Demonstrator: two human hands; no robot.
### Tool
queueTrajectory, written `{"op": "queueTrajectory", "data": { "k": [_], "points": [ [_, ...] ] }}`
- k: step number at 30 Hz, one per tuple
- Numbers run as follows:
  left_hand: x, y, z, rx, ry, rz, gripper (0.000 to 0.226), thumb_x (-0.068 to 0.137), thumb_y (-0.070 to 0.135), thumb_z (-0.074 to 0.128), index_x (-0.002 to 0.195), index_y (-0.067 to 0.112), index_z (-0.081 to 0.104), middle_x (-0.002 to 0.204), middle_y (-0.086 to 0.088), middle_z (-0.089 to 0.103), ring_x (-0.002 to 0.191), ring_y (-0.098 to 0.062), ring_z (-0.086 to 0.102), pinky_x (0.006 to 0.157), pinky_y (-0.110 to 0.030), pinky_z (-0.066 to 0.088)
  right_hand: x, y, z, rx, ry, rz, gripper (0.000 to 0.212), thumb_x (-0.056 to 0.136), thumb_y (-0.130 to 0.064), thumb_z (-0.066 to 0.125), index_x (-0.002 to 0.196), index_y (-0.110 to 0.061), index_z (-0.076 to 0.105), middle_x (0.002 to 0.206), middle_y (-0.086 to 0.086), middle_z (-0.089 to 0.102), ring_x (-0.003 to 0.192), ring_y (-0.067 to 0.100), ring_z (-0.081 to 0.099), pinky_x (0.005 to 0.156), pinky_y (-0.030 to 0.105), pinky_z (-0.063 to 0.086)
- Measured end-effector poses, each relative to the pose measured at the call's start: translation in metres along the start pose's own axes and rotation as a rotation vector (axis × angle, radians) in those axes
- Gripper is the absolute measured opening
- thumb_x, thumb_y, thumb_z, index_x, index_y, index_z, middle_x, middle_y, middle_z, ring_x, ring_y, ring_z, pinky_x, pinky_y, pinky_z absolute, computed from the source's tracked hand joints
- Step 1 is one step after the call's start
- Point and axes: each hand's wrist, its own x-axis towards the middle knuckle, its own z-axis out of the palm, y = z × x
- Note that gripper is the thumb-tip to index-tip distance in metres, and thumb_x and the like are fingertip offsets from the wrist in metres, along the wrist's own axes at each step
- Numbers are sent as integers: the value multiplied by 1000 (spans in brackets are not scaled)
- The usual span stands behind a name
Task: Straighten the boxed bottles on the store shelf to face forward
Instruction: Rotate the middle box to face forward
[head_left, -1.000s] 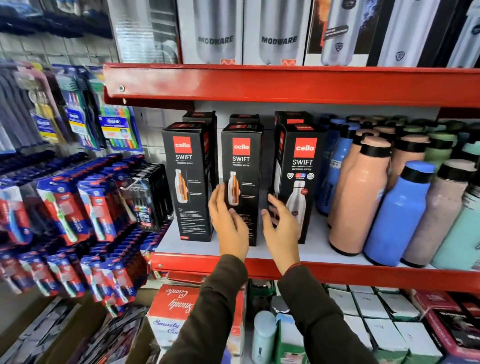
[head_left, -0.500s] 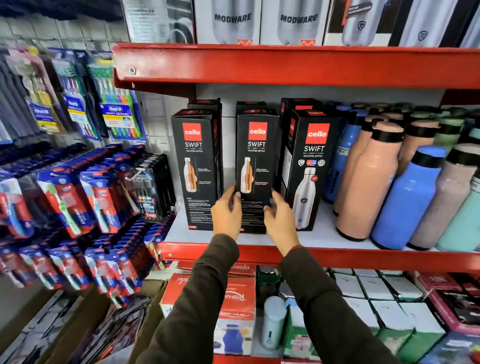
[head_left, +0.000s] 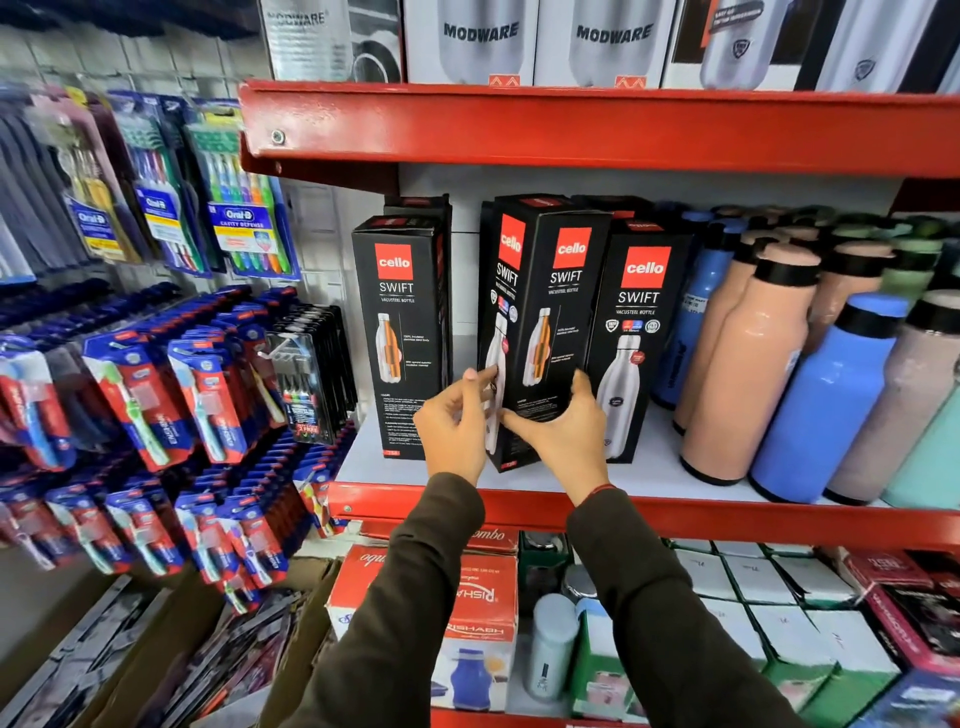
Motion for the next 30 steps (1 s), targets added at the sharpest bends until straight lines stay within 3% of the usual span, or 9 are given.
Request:
{"op": "queueTrajectory", "data": {
  "k": [5,8,12,16,18,20,23,27,30],
  "points": [
    [13,-4,-5,147,-17,100,34,103,18,42,133,17,60,134,5,61,125,-2,53,106,-13,40,6,4,-8,27,-67,-13,76,55,-35,89,121,-23,53,112,-7,68,105,11,65,93,33,56],
    [23,-12,-7,195,-90,44,39,104,16,38,141,14,49,138,6,53,131,-7,47,108,-13,35,6,3,-10,50,-117,-34,79,60,-27,89,126,-25,48,116,-9,65,108,10,63,97,31,53],
    [29,-20,-11,230,-153,-20,39,103,16,42,140,5,48,141,-11,55,133,-21,50,114,-30,36,9,6,-10,72,-176,-51,92,60,-32,84,140,-32,39,131,-10,60,123,9,57,105,38,49],
    [21,-23,-17,202,-153,-16,38,102,16,47,138,6,50,139,-8,57,128,-14,51,108,-25,37,6,11,-11,59,-244,-73,105,72,-27,75,156,-32,12,157,-8,37,145,8,35,119,40,34],
    [15,-26,-18,183,-148,-2,39,101,19,49,139,9,51,138,-6,58,128,-13,52,109,-26,39,4,15,-10,47,-253,-90,96,78,-24,68,156,-31,13,159,-6,34,146,9,32,120,41,32],
    [13,-29,-17,168,-137,-6,39,100,19,52,138,13,52,134,2,59,124,-6,55,105,-17,42,4,17,-7,52,-255,-100,86,82,-22,61,155,-33,17,158,-6,36,146,8,34,119,42,33],
    [16,-28,-9,187,-95,28,37,98,17,54,135,17,55,119,18,61,108,18,56,91,0,41,14,19,-4,56,-250,-106,77,89,-8,54,154,-34,20,156,-7,39,144,9,37,119,41,35],
    [14,-36,-7,225,-73,27,35,99,16,54,134,19,56,110,29,58,101,27,54,89,2,40,15,25,1,-27,-267,-83,76,92,0,53,155,-27,20,155,-1,41,144,16,39,120,39,33],
    [10,-41,-7,253,-55,31,36,99,16,54,134,19,56,112,24,61,102,26,54,94,-3,42,14,30,4,-57,-274,-64,76,93,0,53,155,-28,20,154,3,43,143,19,40,119,42,34]
  ]
}}
